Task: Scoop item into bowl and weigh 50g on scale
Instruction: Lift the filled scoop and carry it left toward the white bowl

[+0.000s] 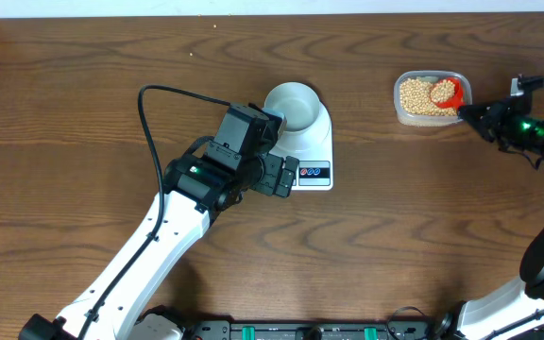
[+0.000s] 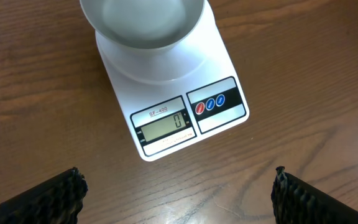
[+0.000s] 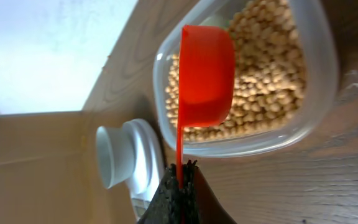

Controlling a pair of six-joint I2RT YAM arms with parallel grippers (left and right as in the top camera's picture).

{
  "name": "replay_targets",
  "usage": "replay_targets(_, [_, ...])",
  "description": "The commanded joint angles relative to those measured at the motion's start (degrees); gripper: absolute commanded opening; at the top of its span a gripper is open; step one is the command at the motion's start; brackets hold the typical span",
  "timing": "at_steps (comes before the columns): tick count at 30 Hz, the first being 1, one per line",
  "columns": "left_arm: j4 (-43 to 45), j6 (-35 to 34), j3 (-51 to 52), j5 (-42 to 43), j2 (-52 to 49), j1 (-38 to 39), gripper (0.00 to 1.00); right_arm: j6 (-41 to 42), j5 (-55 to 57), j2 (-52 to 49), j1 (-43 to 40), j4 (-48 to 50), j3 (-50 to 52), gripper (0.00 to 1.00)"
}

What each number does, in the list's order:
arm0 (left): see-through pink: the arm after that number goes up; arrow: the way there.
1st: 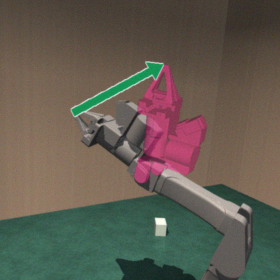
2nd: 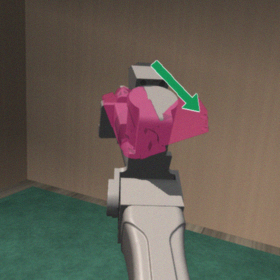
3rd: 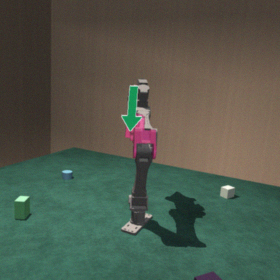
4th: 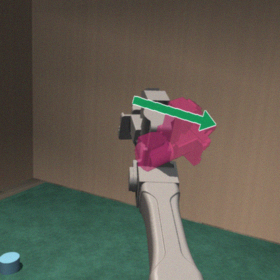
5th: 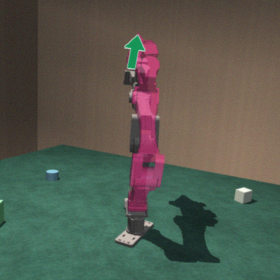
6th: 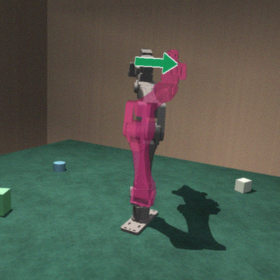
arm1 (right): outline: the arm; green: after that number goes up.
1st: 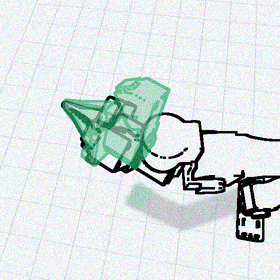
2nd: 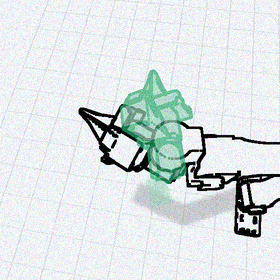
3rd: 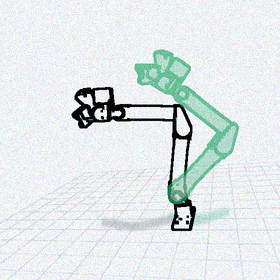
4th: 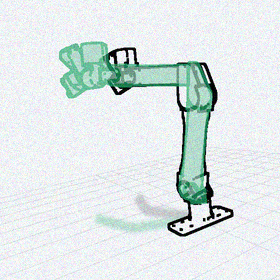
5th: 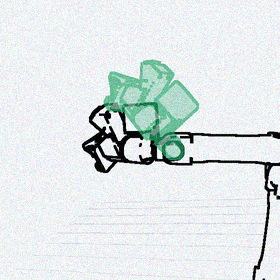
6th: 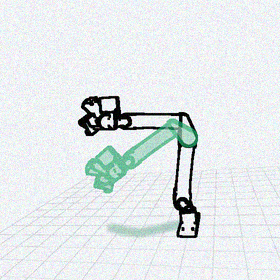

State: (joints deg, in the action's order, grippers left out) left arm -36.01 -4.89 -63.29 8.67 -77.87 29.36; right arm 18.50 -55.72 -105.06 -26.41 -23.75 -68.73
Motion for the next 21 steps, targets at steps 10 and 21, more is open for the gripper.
replay_targets(10, [-0.22,-0.13,0.44,-0.33,-0.37,0.09,0.98,-6.21,-15.02,1.66,-1.33,-1.29,0.26,0.01])
replay_targets(21, [-0.22,-0.13,0.44,-0.33,-0.37,0.09,0.97,-10.32,-19.37,1.66,1.31,-4.61,0.26,0.01])
